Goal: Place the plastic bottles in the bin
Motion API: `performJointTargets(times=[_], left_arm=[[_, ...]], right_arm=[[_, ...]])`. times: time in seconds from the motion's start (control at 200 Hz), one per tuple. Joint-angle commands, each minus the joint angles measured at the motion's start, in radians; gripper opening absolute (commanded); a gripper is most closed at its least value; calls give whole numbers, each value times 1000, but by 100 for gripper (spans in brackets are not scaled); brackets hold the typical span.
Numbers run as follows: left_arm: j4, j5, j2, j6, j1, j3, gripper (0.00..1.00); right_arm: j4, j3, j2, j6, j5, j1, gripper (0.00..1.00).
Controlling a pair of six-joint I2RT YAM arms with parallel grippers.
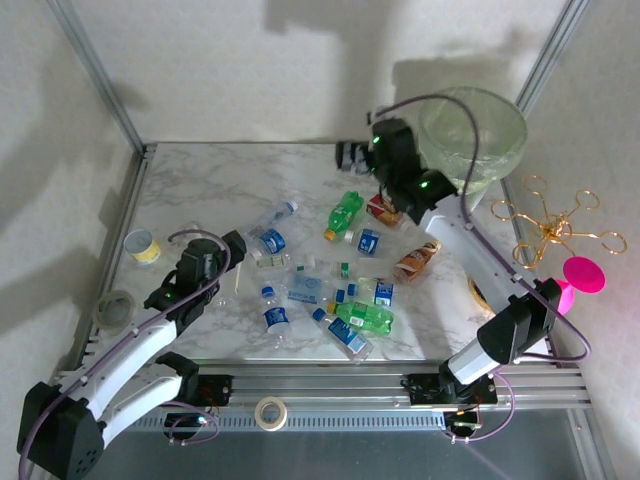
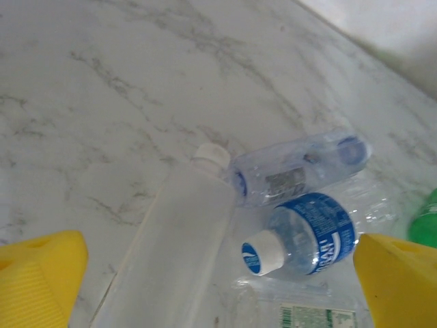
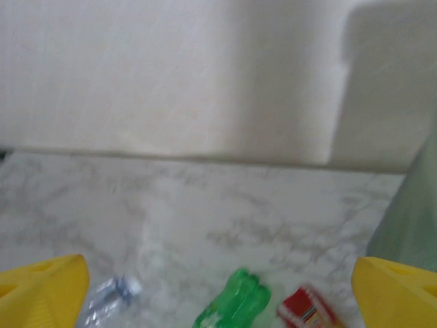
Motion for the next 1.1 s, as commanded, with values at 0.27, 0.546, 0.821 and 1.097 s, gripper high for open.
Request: performJointTargets(times=[0.27, 0.546, 0.821, 1.097], left_arm=[[-140, 109, 49, -19, 11, -26, 100], [-106, 82, 86, -36, 10, -76, 100], [-44, 98, 171, -37, 11, -105, 99], [-4, 102, 228, -36, 10, -143, 90]], right_arm=[[165, -318, -141, 220, 2, 31, 99], [342, -576, -309, 277, -16, 30, 99], [380, -665, -309, 334, -64, 31, 99], [478, -717, -324, 351, -118, 30, 99]])
